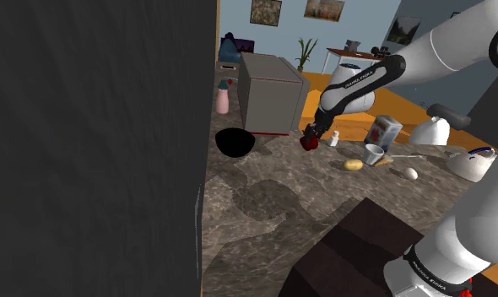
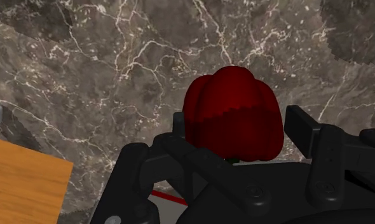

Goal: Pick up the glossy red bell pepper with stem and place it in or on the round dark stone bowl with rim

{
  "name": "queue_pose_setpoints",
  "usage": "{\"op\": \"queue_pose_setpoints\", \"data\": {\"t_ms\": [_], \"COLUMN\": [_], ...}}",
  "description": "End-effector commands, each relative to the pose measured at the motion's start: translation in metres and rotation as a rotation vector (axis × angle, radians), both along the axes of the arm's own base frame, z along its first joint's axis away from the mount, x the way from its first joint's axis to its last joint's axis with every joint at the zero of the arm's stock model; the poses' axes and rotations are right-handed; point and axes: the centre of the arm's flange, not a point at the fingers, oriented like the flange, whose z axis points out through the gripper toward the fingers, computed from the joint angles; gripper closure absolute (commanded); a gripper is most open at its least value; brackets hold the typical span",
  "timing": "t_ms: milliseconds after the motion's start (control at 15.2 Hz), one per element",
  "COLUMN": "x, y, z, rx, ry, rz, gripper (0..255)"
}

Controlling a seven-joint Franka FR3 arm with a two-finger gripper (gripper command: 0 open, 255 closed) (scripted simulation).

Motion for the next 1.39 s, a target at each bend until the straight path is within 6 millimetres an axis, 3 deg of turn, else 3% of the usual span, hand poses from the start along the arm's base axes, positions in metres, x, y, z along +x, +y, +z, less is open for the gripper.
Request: {"op": "queue_pose_setpoints", "data": {"t_ms": [0, 264, 1320], "x": [0.001, 0.001, 0.17], "y": [0.001, 0.001, 0.128], "z": [0.011, 0.031, 0.036], "rx": [0.0, 0.0, 0.0], "ry": [0.0, 0.0, 0.0], "rz": [0.0, 0.0, 0.0], "gripper": [255, 255, 255]}}
